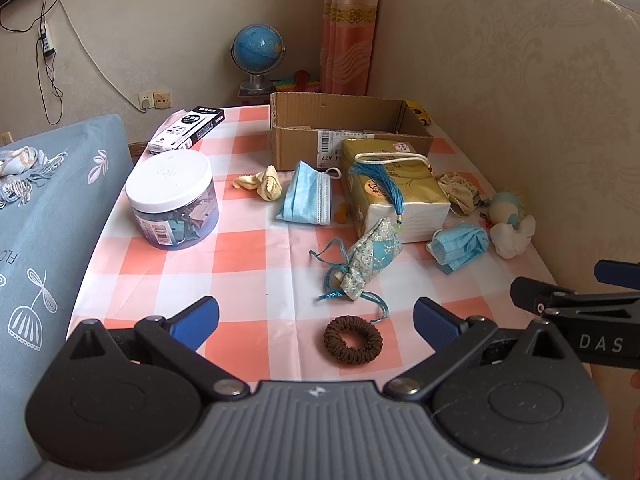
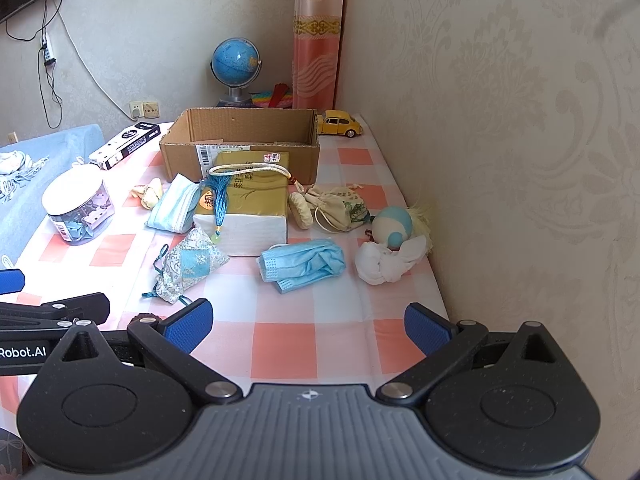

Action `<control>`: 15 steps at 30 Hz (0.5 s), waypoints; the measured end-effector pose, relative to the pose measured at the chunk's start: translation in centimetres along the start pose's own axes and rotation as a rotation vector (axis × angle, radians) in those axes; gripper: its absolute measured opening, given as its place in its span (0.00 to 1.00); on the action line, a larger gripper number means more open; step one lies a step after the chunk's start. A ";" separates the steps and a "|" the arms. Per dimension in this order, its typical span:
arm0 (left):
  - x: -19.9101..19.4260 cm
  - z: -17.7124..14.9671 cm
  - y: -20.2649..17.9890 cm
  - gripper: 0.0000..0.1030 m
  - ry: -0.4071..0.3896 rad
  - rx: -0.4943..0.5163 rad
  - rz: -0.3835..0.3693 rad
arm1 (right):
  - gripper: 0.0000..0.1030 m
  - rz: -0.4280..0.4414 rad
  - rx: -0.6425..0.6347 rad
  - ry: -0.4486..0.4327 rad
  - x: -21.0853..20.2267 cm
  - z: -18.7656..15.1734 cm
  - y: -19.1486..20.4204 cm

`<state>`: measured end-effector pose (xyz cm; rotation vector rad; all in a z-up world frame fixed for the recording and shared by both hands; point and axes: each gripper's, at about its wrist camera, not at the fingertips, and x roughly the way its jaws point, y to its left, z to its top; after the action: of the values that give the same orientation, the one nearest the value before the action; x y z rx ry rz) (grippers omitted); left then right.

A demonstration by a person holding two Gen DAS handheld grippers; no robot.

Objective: Organize soft objects

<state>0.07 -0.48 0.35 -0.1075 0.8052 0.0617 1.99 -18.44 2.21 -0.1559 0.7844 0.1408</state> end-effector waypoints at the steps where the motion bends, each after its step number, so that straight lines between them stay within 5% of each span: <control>1: 0.0 0.0 0.0 1.00 0.000 0.001 0.001 | 1.00 0.000 0.000 0.000 0.0 0.0 -0.1; 15: 0.0 0.3 -0.2 1.00 -0.003 0.002 0.001 | 1.00 -0.004 -0.003 -0.004 -0.3 0.2 -0.2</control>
<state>0.26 -0.60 0.57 -0.1055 0.8020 0.0617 1.93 -18.64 2.59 -0.1596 0.7797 0.1389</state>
